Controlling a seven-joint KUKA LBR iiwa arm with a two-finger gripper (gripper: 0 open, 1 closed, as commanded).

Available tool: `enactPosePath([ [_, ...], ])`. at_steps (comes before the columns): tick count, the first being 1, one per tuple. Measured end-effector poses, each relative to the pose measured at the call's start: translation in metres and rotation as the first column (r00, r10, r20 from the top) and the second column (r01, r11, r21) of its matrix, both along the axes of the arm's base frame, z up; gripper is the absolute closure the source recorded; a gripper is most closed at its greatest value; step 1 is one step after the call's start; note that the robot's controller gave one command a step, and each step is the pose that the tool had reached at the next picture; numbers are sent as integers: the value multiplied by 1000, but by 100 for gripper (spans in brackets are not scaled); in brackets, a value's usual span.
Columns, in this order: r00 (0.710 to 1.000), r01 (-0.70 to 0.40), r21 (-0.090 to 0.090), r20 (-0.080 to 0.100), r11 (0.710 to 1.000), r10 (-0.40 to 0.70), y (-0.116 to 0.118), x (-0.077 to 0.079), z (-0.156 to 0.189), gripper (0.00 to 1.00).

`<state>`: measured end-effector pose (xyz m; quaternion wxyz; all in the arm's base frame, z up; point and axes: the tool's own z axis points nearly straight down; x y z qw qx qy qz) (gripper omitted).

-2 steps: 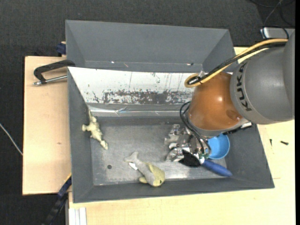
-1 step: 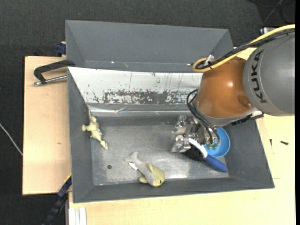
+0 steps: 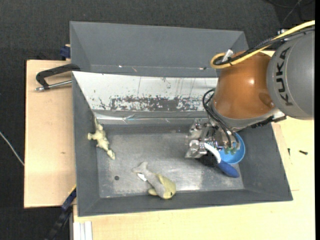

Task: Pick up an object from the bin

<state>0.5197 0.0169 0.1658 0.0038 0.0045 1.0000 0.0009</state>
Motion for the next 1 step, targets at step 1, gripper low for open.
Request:
enactPosePath([
  [1,1000,1,0,-2,1000,-1,1,1,10,100],
])
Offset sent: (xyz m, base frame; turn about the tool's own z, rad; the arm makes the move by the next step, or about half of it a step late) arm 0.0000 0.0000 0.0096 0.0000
